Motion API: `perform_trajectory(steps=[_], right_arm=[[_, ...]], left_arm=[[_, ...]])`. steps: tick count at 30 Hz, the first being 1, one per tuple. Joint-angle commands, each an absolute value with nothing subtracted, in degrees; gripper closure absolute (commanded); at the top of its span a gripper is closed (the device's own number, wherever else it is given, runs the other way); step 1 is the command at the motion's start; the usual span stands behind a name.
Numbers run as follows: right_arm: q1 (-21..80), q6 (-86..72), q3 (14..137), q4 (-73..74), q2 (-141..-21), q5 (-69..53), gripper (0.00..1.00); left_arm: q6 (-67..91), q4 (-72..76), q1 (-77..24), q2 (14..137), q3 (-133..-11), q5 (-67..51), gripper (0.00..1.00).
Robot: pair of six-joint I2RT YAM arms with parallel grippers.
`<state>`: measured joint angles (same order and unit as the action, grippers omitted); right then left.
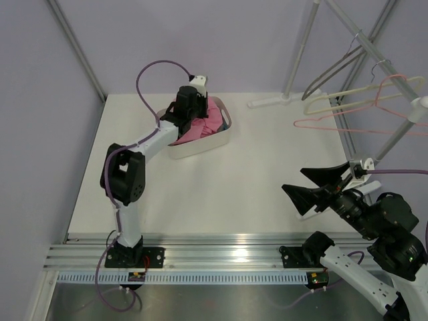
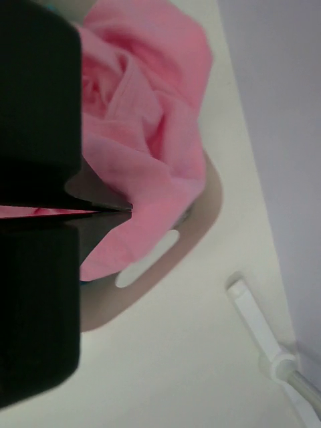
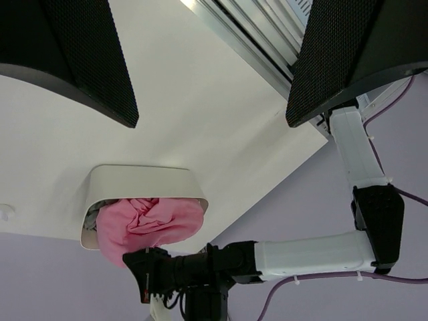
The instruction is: Remove the t-shirt from the hanger
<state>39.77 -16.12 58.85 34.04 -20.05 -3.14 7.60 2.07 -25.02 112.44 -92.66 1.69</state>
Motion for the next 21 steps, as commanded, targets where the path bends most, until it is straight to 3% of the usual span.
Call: perform_trajectory(steps=[1, 7, 17, 18, 19, 21], right_arm=[[40.25, -15.82, 59.15, 33.04, -20.04, -5.44, 0.01], [40.25, -16.34, 58.19, 32.61, -18.19, -3.61, 0.0], [40.25, -16.52, 58.27, 32.69, -17.49, -4.13, 0.0], [40.25, -16.52, 58.27, 32.7, -17.4, -4.13, 0.0], [40.25, -16.61, 58.18, 32.7, -17.4, -3.87, 0.0], [40.25, -16.79, 58.1, 32.61, -17.23, -3.69, 0.01]], left_arm=[[11.07, 5.69, -25.22, 111.63, -87.12, 1.39, 1.0], [11.25, 2.37, -25.31, 116.72, -86.4, 2.11, 1.0], [11.07, -3.52, -25.31, 112.69, -87.89, 1.14, 0.98], [11.25, -3.34, -25.23, 109.72, -87.54, 0.97, 0.91], [11.16, -3.43, -25.22, 108.03, -86.76, 0.44, 0.66], [10.73, -3.51, -25.22, 104.43, -85.61, 0.26, 0.4]])
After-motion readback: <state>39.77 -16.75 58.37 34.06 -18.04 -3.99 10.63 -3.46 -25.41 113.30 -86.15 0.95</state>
